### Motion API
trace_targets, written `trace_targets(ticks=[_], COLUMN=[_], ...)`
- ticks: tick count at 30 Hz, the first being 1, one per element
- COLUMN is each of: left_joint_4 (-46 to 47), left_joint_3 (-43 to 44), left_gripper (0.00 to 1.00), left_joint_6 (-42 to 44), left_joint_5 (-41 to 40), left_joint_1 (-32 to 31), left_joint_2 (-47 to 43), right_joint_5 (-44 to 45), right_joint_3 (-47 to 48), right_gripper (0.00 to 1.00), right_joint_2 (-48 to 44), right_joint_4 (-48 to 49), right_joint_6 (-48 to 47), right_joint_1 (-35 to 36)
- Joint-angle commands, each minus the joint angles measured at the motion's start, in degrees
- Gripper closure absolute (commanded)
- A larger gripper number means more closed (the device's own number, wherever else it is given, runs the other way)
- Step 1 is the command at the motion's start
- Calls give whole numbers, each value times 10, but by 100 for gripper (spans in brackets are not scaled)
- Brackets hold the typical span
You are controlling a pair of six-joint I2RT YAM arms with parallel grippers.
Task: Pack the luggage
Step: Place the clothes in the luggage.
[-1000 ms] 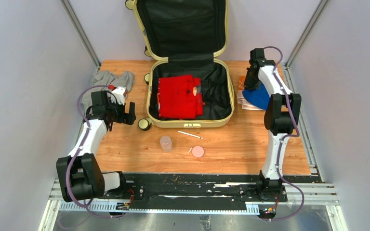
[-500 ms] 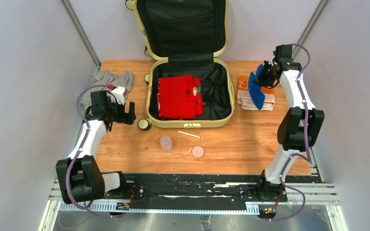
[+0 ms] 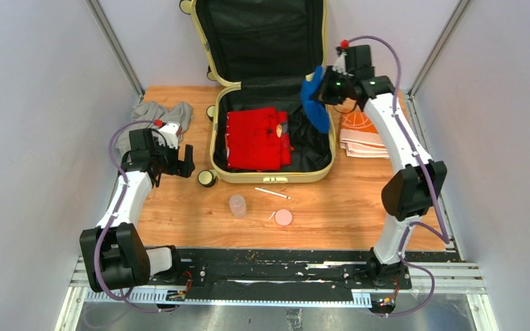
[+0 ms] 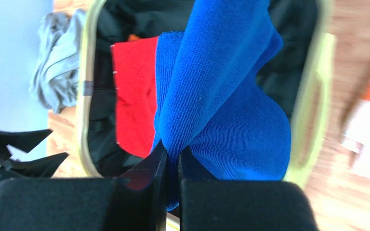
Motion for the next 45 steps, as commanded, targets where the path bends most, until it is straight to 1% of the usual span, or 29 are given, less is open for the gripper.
trace_targets(ticks=[1,7,12,16,20,25,26,27,28,31,32,34,35,37,39,41,43,45], left_joint_4=[-9,-11,-13,-13,-12,-13,-13,-13,-14,-14,-15,-15,-15,-15,-15,-14,-13,-13], left_joint_3=[14,17,17,16,16,16,16,15,14,13,12,9,8,7,7,7,6,7], left_gripper=[0,0,0,0,0,0,0,0,0,0,0,0,0,0,0,0,0,0], left_joint_6=[2,5,15,17,12,12,13,12,13,13,13,14,15,17,18,17,16,14], left_joint_5=[5,2,-5,-5,0,0,0,0,0,0,0,1,1,0,0,0,2,3], left_joint_1=[4,5,5,4,5,5,5,5,5,5,5,5,5,5,5,5,5,5], left_joint_2=[-11,-13,-19,-18,-13,-16,-17,-17,-17,-18,-19,-21,-23,-25,-26,-25,-24,-23], right_joint_5=[22,59,96,104,84,71,70,68,66,50,41,15,2,-34,-55,-69,-79,-82], right_joint_3=[70,153,222,253,275,284,283,283,284,290,295,304,304,297,276,235,203,186], right_gripper=[100,100,100,100,100,100,96,86,74,31,19,4,1,2,10,21,34,49], right_joint_2=[63,173,250,288,320,347,351,356,360,377,382,384,381,368,343,312,291,285], right_joint_4=[4,-2,-20,-21,-8,13,16,18,20,25,26,31,35,50,71,105,135,142], right_joint_6=[21,36,44,54,72,110,116,120,126,135,137,141,144,151,158,168,178,180], right_joint_1=[73,167,223,253,277,291,291,292,292,291,288,283,279,270,257,244,234,229])
